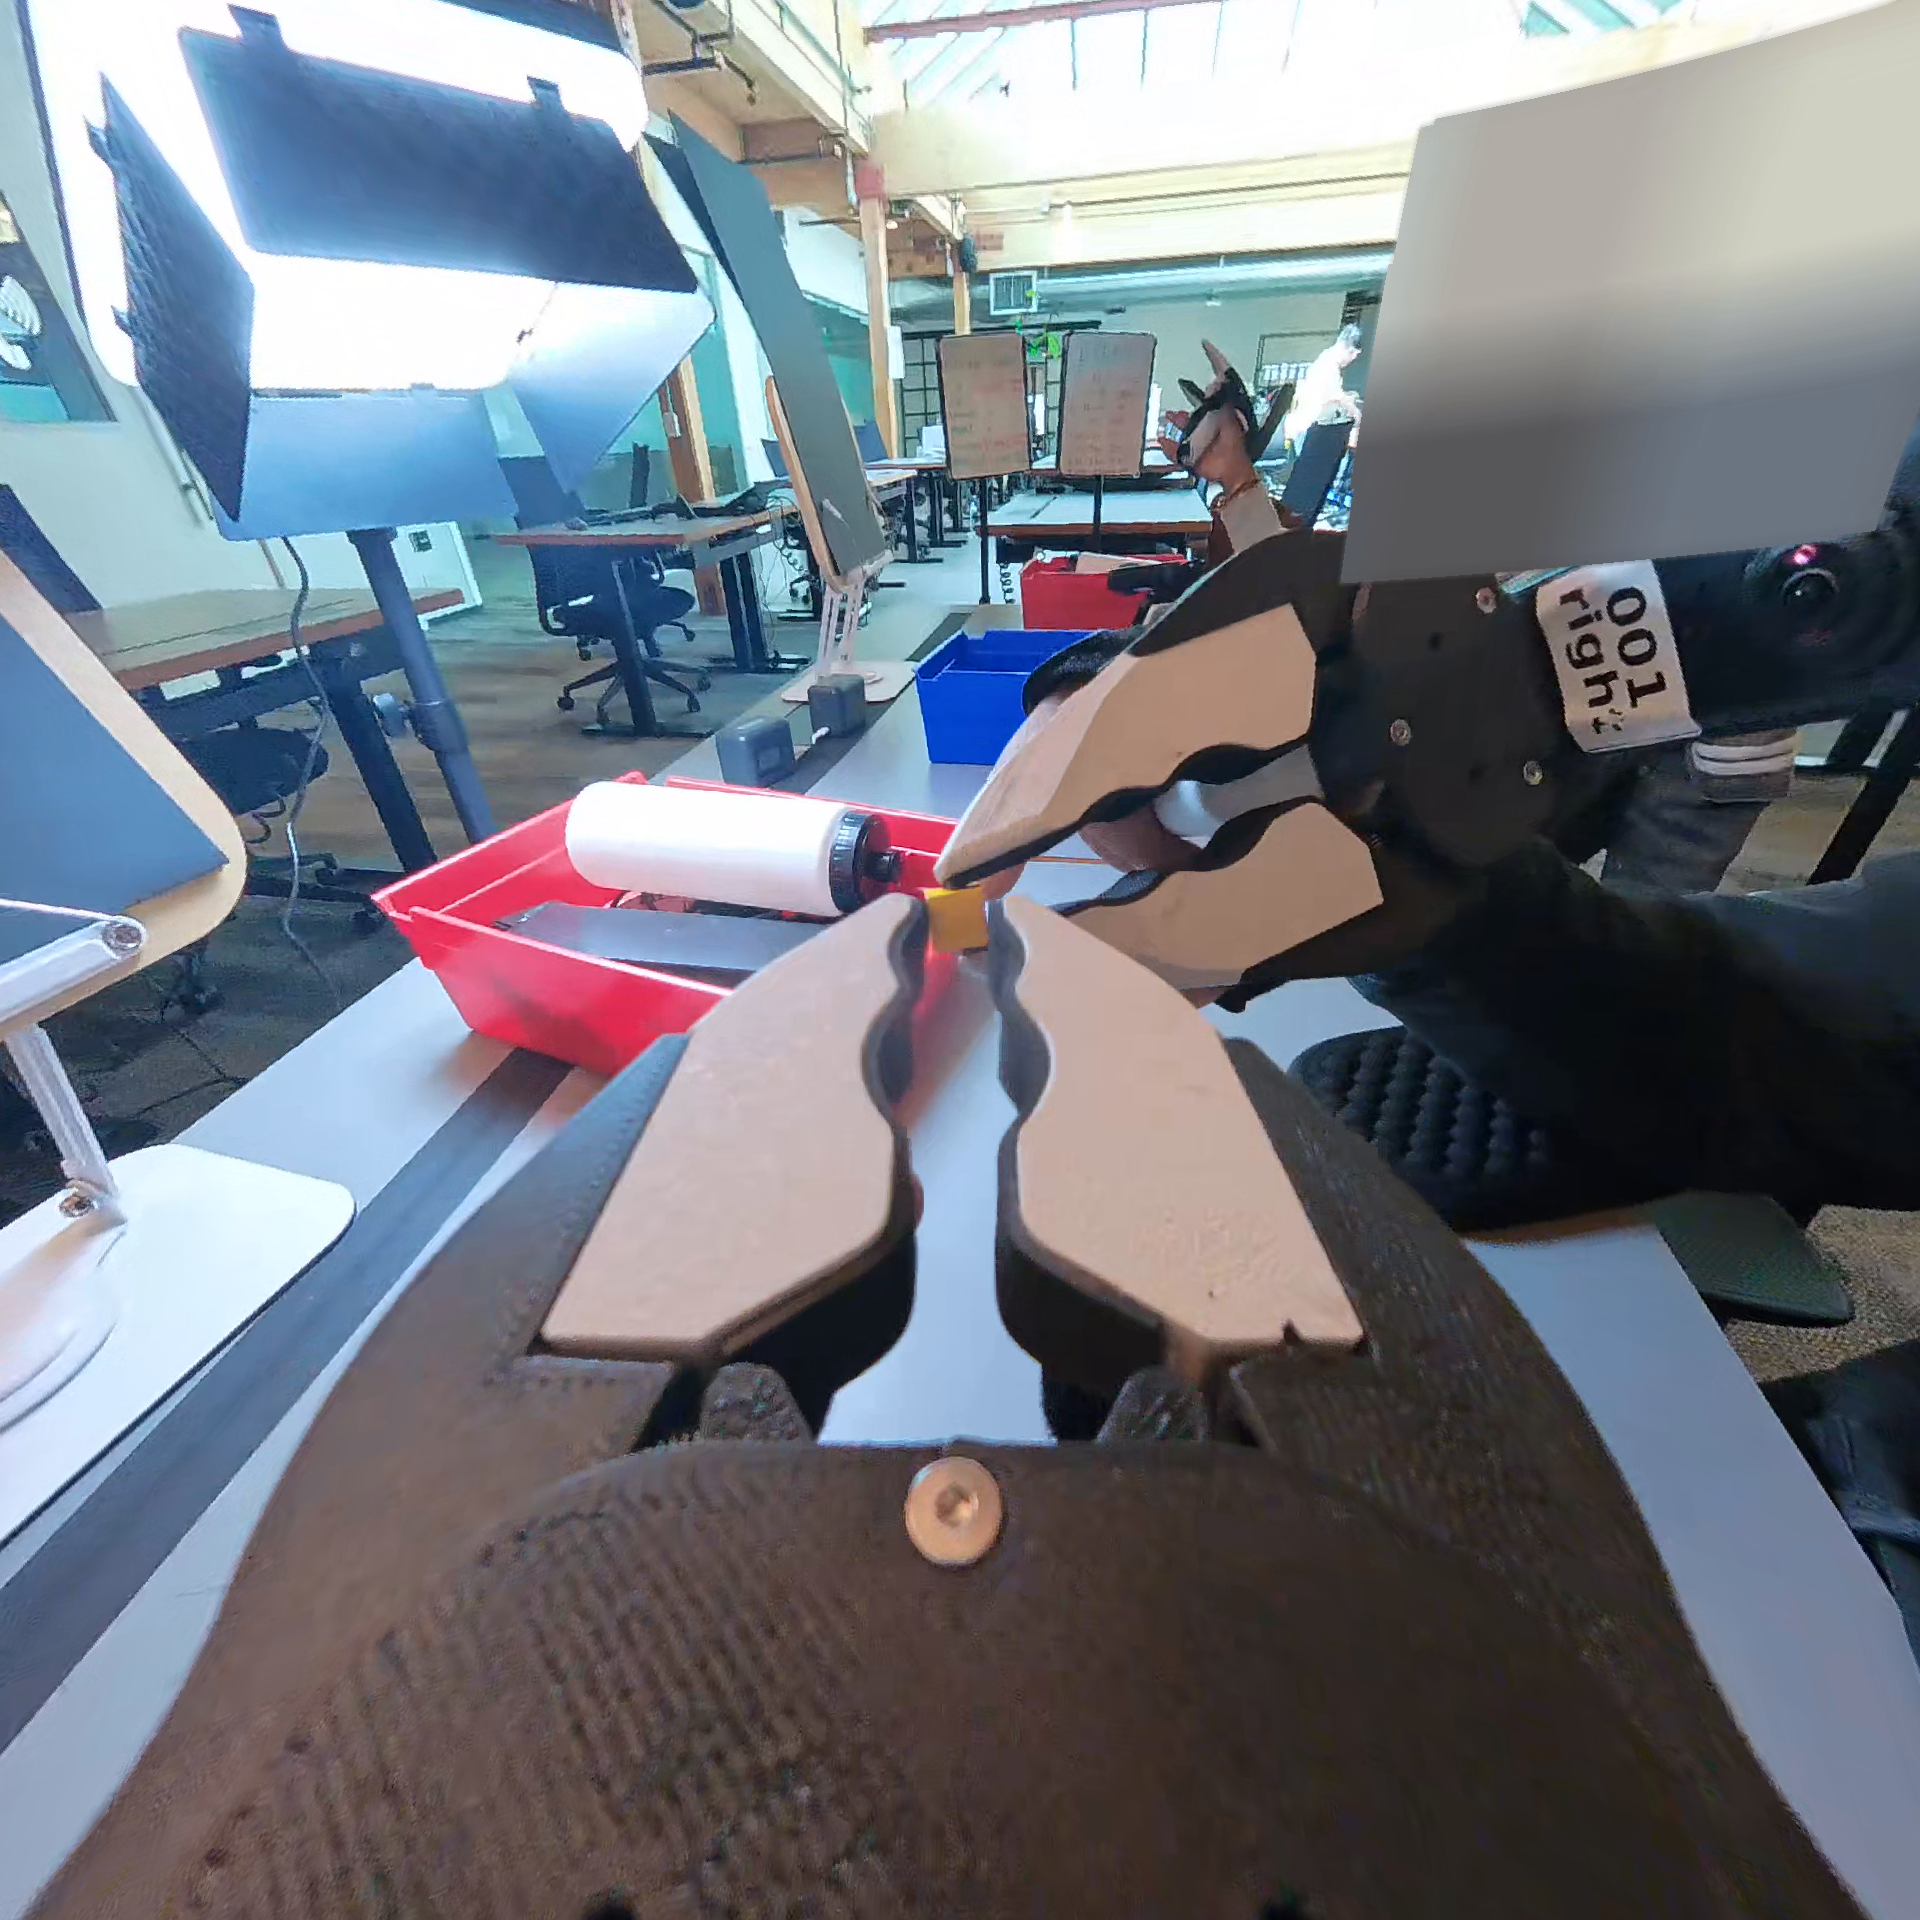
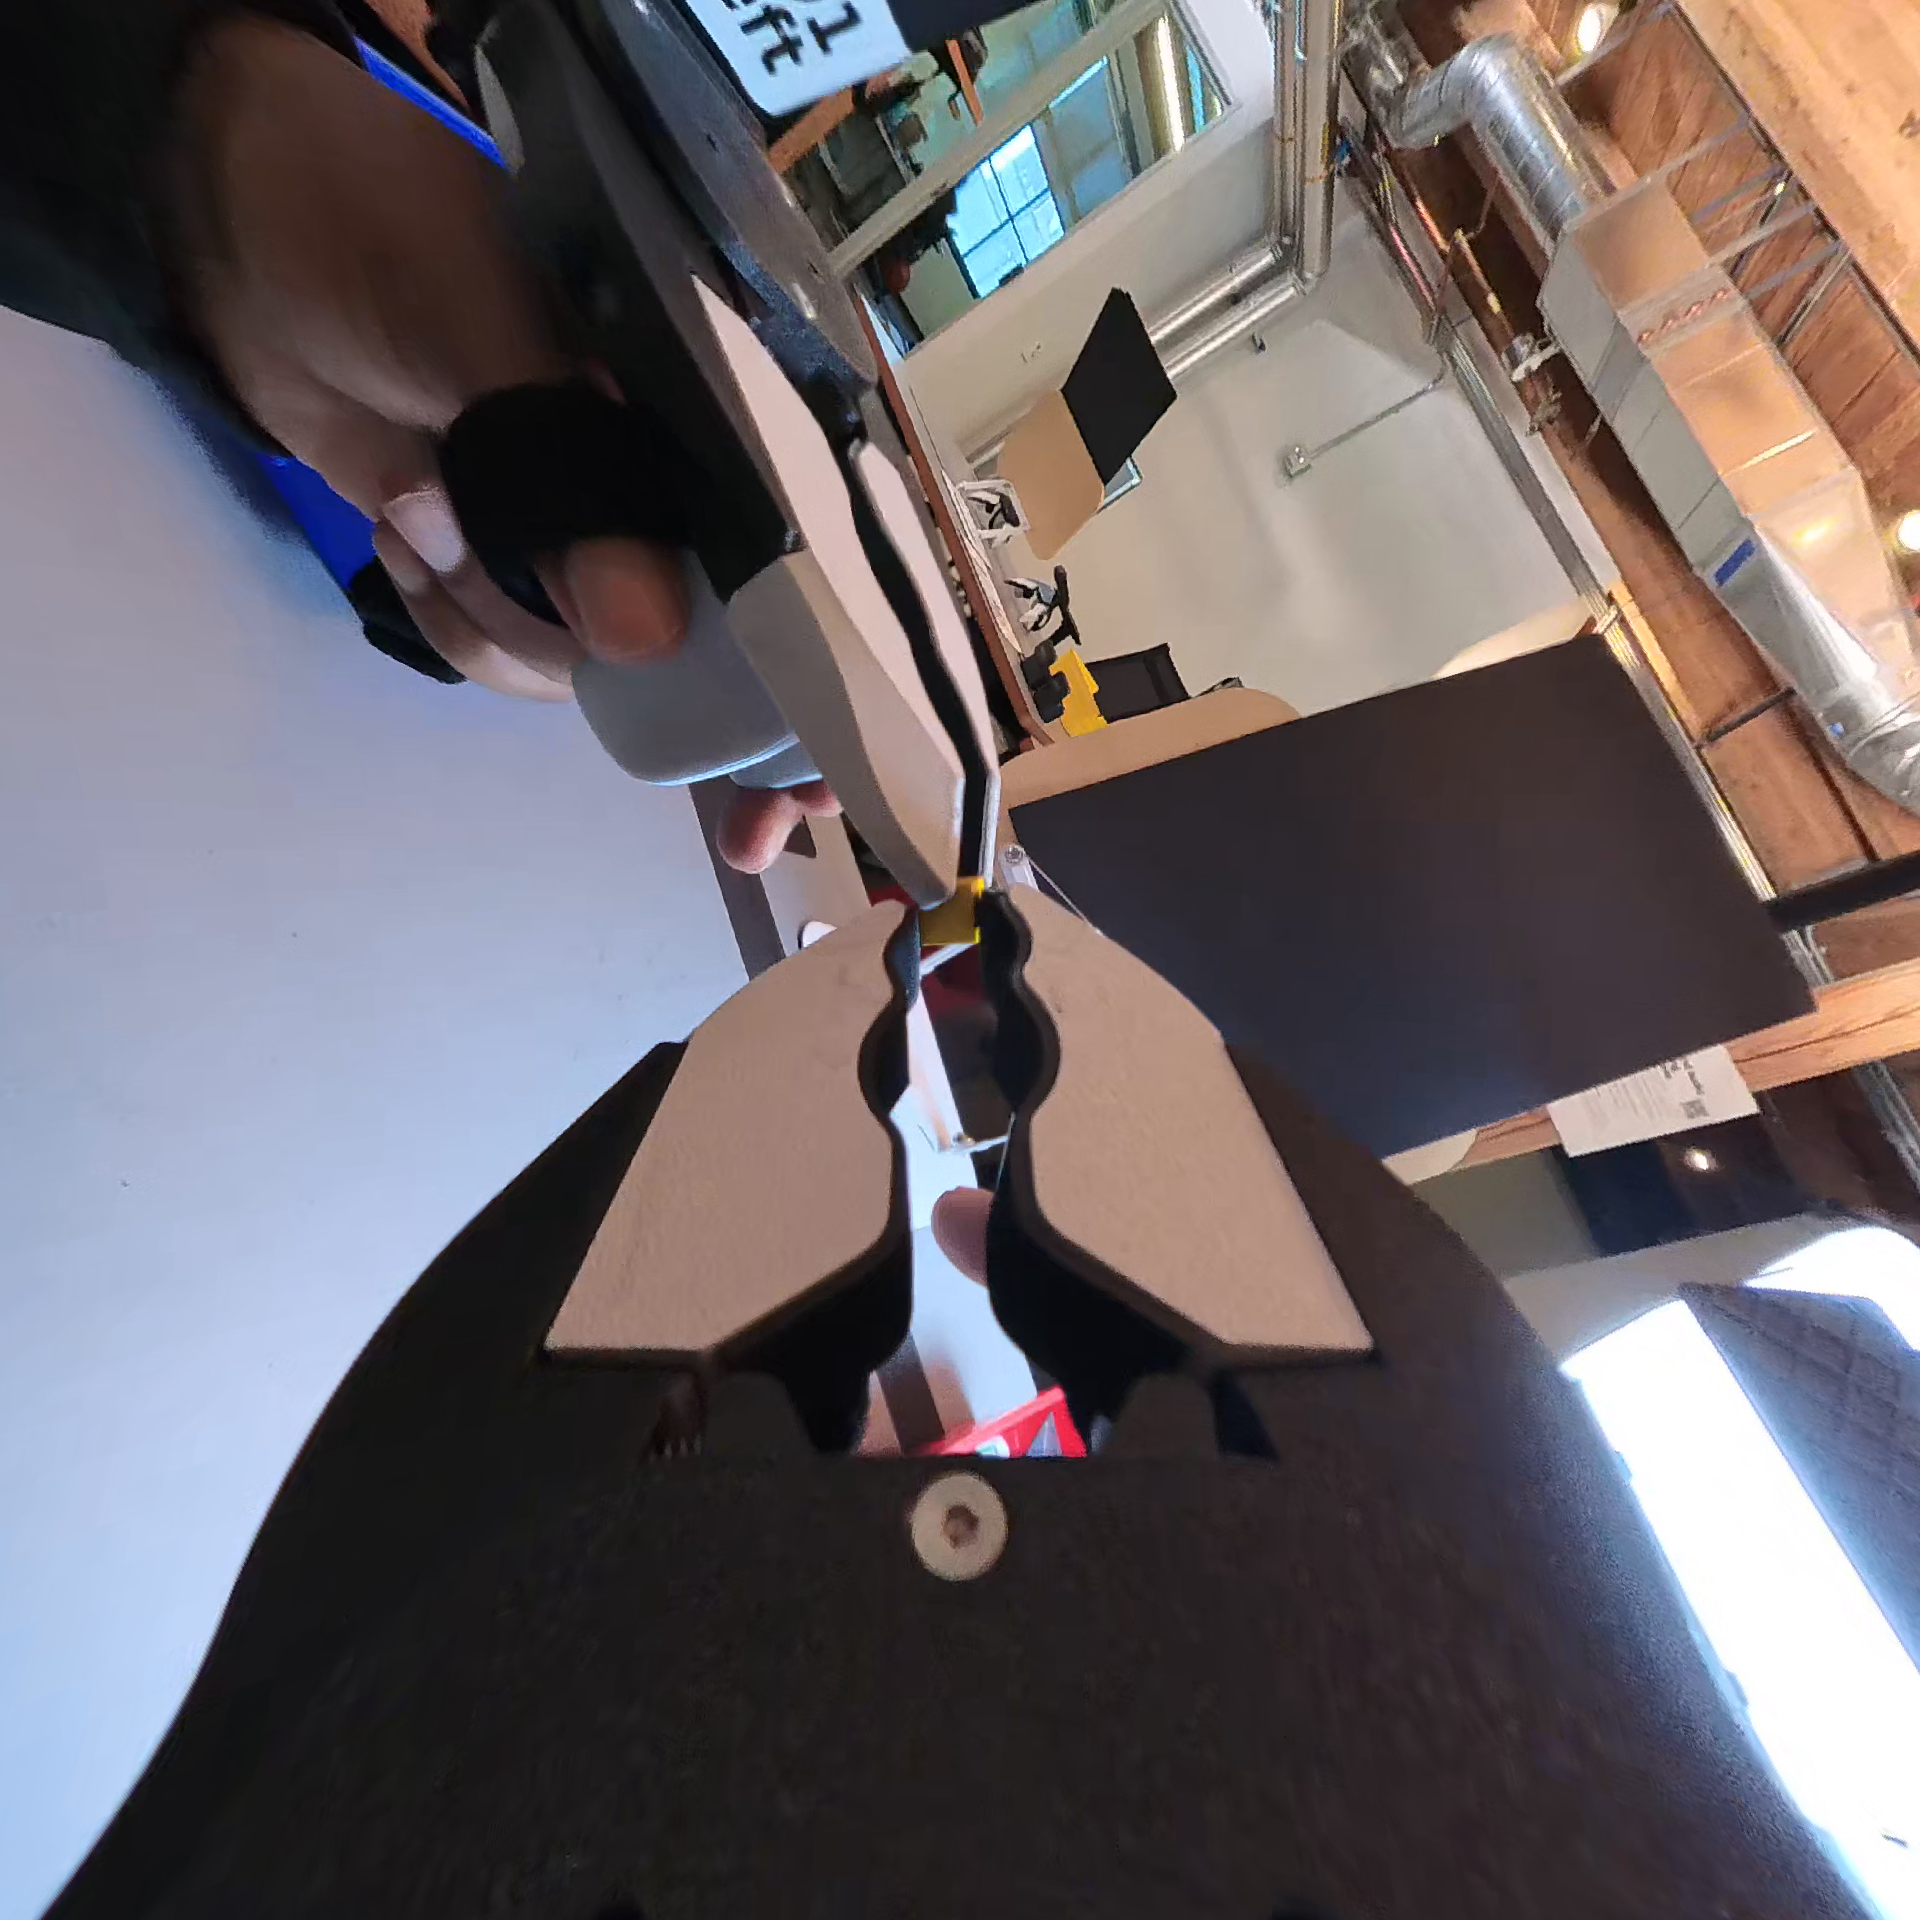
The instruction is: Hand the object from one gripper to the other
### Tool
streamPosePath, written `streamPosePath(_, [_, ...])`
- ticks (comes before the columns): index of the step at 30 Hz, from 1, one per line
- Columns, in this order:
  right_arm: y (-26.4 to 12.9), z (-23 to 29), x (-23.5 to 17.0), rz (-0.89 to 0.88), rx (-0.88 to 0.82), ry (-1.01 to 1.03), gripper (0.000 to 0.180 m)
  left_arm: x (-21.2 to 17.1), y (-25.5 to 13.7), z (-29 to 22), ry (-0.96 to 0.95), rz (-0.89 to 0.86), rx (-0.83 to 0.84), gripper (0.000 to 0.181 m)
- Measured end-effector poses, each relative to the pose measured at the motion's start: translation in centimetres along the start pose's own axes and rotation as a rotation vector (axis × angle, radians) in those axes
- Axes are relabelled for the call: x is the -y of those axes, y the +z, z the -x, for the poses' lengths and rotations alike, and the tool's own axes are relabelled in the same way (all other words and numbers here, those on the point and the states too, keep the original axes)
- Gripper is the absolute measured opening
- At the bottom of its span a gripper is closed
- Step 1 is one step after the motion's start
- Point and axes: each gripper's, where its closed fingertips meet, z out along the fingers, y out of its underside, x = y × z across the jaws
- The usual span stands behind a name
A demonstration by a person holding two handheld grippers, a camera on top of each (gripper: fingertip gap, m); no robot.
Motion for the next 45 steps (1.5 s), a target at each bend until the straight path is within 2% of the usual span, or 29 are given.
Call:
streamPosePath(3, [-0.5, 0.0, 0.8, -0.057, 0.013, 0.002, 0.012, 0.3, -0.3, -0.6, -0.036, -0.011, -0.066, 0.010])
streamPosePath(6, [-1.4, -0.4, 2.5, -0.201, 0.054, 0.145, 0.012, 1.6, -0.9, -1.8, -0.108, -0.100, -0.186, 0.010])
streamPosePath(8, [-2.2, -0.7, 3.8, -0.337, 0.146, 0.348, 0.013, 2.6, -1.5, -2.6, -0.162, -0.179, -0.286, 0.010])
streamPosePath(12, [-3.2, -0.4, 5.4, -0.521, 0.455, 0.802, 0.023, 3.5, -2.7, -4.1, -0.183, -0.282, -0.440, 0.010])
streamPosePath(16, [-2.9, 0.6, 5.7, -0.514, 0.592, 0.947, 0.020, 3.3, -3.1, -4.4, -0.133, -0.304, -0.460, 0.010])
streamPosePath(19, [-2.7, 1.0, 6.0, -0.508, 0.617, 0.982, 0.014, 3.3, -3.3, -4.5, -0.116, -0.308, -0.465, 0.010])
streamPosePath(26, [-1.8, 0.6, 5.4, -0.463, 0.480, 0.905, 0.010, 3.1, -3.3, -3.7, -0.128, -0.287, -0.427, 0.010])
streamPosePath(31, [-0.6, -0.6, 3.3, -0.299, 0.209, 0.689, 0.011, 2.9, -2.3, -1.5, -0.134, -0.226, -0.247, 0.009])
streamPosePath(37, [0.4, -1.3, 1.7, -0.099, -0.056, 0.398, 0.010, 2.4, -1.1, 0.1, -0.110, -0.135, -0.038, 0.021])
streamPosePath(40, [0.6, -1.3, 1.5, -0.039, -0.132, 0.283, 0.010, 2.2, -0.8, 0.4, -0.074, -0.112, 0.020, 0.020])
streamPosePath(42, [0.5, -1.5, 1.6, -0.037, -0.161, 0.233, 0.010, 2.2, -0.9, 0.2, -0.058, -0.108, 0.013, 0.013])
streamPosePath(45, [0.2, -1.4, 2.3, -0.114, -0.097, 0.304, 0.011, 2.5, -1.3, -0.3, -0.028, -0.114, -0.032, 0.012])
